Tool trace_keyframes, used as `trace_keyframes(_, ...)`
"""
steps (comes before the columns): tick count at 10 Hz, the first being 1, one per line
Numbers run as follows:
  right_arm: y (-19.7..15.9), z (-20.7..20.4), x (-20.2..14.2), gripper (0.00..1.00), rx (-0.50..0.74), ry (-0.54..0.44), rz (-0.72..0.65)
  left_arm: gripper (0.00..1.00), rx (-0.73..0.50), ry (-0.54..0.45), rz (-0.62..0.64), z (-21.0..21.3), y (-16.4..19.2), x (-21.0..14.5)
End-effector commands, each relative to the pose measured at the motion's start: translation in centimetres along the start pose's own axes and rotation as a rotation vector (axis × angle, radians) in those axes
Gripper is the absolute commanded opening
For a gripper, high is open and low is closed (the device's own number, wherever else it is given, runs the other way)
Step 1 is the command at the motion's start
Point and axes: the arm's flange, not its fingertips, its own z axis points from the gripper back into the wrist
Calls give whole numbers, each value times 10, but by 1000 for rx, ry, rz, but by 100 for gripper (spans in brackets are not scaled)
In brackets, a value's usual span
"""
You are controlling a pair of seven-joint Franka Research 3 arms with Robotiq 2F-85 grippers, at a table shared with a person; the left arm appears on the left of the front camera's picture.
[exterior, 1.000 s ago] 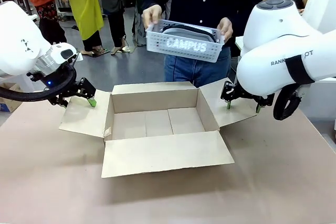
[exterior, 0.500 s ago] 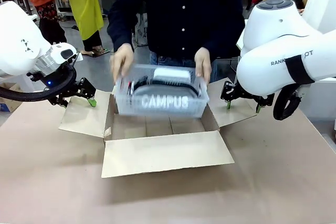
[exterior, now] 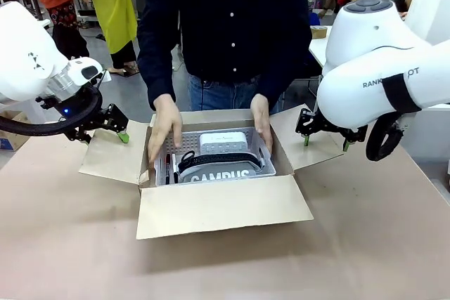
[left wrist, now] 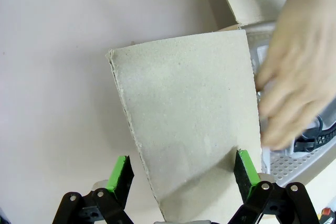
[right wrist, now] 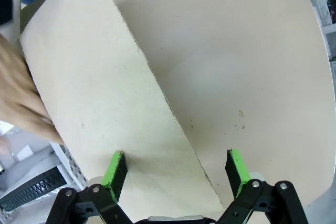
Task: Pack the gift set into the box.
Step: Lift both hands away from the flaps of the Package Box.
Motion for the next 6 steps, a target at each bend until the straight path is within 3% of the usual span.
trace_keyframes(1, 1, 2, 2, 100, -24, -19, -10, 100, 17, -4, 8, 2, -1, -1)
trace_keyframes(5, 0, 0, 0, 100, 0, 0, 0, 100, 0, 0, 0, 0, 0, 0)
trace_keyframes(6, -6, 19, 2, 100, 28, 37, 73, 100, -66, 35, -81, 25, 4, -2)
